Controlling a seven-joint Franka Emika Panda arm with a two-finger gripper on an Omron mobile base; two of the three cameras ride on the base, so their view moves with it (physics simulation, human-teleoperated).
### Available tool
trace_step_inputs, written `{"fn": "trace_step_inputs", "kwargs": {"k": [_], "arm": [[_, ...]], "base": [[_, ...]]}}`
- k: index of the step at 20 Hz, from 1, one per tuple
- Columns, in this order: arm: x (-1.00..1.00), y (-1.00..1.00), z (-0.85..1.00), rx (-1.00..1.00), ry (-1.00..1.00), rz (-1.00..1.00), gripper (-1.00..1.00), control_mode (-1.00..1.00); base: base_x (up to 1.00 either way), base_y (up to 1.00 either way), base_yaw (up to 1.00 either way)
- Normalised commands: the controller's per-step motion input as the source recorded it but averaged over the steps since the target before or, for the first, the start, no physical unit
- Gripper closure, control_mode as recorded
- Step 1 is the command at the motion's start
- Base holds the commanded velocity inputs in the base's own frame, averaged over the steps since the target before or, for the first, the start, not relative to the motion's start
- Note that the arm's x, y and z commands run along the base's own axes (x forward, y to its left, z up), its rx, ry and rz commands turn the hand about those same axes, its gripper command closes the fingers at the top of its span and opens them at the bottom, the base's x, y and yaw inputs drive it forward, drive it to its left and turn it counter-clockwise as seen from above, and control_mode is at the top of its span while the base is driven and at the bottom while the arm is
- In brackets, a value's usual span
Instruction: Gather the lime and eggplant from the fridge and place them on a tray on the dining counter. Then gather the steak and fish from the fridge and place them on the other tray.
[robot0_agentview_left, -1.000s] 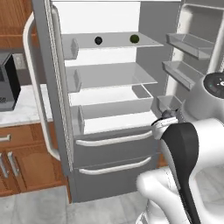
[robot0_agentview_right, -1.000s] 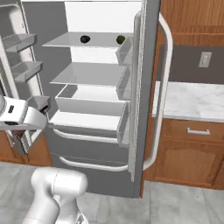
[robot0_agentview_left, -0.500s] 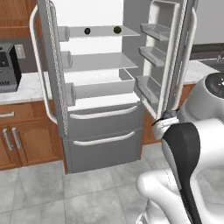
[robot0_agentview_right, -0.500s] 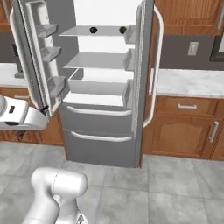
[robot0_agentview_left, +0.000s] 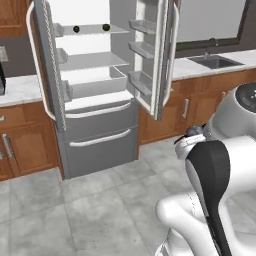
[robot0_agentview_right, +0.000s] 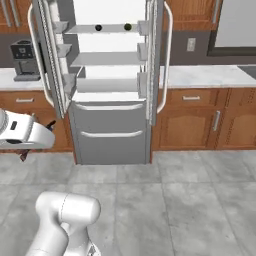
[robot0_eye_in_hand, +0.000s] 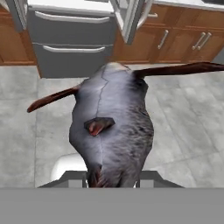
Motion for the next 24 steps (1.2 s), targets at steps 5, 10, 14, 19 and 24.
{"fn": "trace_step_inputs", "kwargs": {"k": [5, 10, 14, 19, 24], "arm": [[0.00, 0.00, 0.00, 0.00, 0.00, 0.00, 1.00, 1.00], [0.00, 0.00, 0.00, 0.00, 0.00, 0.00, 1.00, 1.00], [0.00, 0.00, 0.00, 0.00, 0.00, 0.00, 1.00, 1.00], [0.00, 0.00, 0.00, 0.00, 0.00, 0.00, 1.00, 1.00], [0.00, 0.00, 0.00, 0.00, 0.00, 0.00, 1.00, 1.00]], "base": [[-1.00, 0.10, -0.34], [-1.00, -0.04, -0.28], [-1.00, -0.30, -0.21], [-1.00, -0.35, -0.22], [-1.00, -0.45, -0.20]]}}
